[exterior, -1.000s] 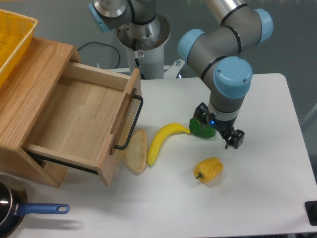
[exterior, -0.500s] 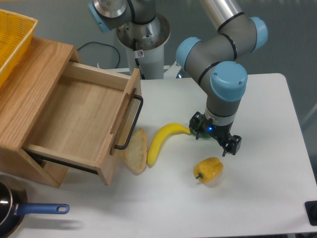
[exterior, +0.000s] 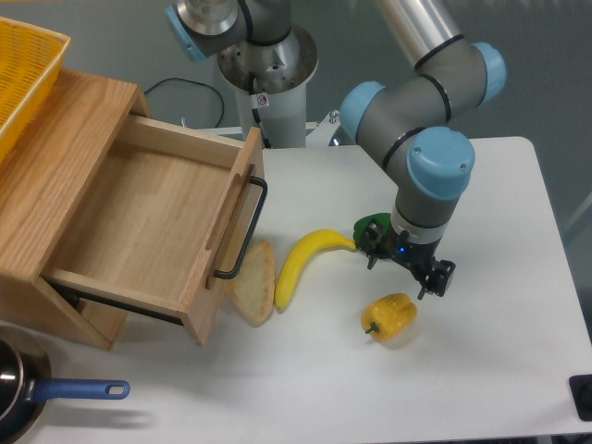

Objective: Pick up the yellow pepper
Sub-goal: 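Release the green pepper and raise the gripper away from it, then move the open gripper over the yellow bell pepper and lower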

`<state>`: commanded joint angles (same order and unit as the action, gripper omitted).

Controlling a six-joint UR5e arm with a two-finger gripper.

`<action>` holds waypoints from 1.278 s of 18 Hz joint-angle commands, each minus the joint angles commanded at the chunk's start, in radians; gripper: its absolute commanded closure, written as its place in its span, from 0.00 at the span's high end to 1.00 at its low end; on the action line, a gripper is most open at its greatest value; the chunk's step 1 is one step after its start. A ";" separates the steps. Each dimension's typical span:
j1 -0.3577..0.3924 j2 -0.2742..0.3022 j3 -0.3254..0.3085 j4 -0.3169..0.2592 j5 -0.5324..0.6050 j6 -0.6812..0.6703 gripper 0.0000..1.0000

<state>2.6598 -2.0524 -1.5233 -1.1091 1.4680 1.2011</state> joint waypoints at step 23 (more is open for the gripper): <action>-0.003 -0.124 0.023 0.006 -0.017 0.143 1.00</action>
<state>2.6569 -2.1767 -1.5003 -1.1029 1.4511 1.3438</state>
